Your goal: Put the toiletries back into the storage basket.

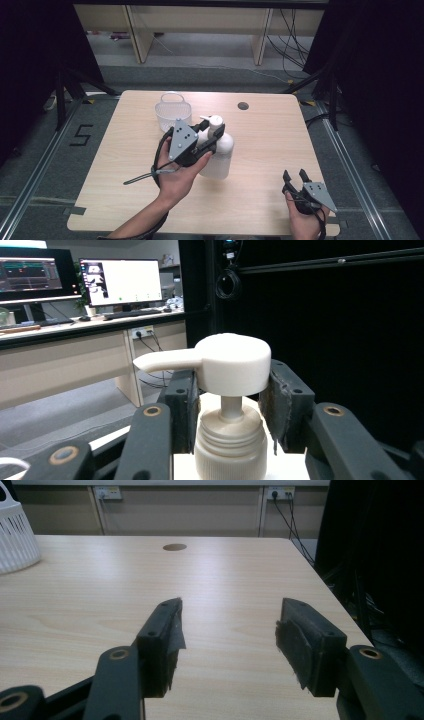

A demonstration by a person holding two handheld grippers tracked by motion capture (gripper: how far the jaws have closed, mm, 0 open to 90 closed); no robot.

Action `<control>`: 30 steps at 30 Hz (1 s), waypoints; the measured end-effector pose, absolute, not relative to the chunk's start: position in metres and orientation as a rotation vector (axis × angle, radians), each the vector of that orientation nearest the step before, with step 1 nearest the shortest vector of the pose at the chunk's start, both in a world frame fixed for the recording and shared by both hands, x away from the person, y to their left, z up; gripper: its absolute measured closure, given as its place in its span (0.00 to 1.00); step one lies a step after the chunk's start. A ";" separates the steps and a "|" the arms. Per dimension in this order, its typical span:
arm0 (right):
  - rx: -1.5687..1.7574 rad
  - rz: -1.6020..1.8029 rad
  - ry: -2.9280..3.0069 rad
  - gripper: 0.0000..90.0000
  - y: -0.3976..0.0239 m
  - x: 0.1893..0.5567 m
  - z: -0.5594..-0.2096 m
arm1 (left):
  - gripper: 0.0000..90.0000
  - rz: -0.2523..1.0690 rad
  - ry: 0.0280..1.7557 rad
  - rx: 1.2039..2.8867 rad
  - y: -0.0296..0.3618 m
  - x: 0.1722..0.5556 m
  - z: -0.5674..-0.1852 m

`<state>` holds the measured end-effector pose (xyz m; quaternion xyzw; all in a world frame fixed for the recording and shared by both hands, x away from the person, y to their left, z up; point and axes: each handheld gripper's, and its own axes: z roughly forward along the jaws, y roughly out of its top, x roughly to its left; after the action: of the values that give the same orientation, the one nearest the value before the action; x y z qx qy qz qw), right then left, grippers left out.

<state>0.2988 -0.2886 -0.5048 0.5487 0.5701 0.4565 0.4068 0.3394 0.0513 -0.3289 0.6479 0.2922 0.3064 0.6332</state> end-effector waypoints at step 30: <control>1.407 1.159 1.429 0.48 -0.285 0.299 -0.505 | 0.66 0.826 0.768 1.437 0.113 0.349 -0.330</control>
<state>0.2988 -0.2854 -0.5050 0.5563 0.5652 0.4584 0.4012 0.3491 0.1132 -0.3303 0.6228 0.3328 0.3578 0.6110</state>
